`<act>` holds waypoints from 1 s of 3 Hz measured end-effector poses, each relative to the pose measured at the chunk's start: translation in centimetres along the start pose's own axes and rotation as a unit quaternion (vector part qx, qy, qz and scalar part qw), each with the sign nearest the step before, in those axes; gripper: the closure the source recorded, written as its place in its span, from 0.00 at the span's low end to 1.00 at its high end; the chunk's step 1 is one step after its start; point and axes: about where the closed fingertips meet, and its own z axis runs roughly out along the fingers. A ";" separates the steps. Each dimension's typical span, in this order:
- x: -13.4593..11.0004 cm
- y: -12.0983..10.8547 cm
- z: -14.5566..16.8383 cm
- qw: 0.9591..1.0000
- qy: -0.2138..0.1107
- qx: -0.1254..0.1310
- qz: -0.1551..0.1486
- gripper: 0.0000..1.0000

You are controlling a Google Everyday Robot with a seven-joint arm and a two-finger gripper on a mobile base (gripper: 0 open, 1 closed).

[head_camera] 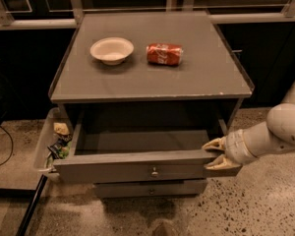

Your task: Open top drawer

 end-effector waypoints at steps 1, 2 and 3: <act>0.0 0.0 0.0 1.000 0.000 0.000 0.000 0.82; -0.2 -0.5 0.6 1.000 -0.002 -0.007 0.001 0.59; -0.2 -0.6 0.5 1.000 -0.002 -0.007 0.001 0.61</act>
Offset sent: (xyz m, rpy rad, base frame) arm 0.0162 0.0075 -0.0038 0.0025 0.0235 0.0109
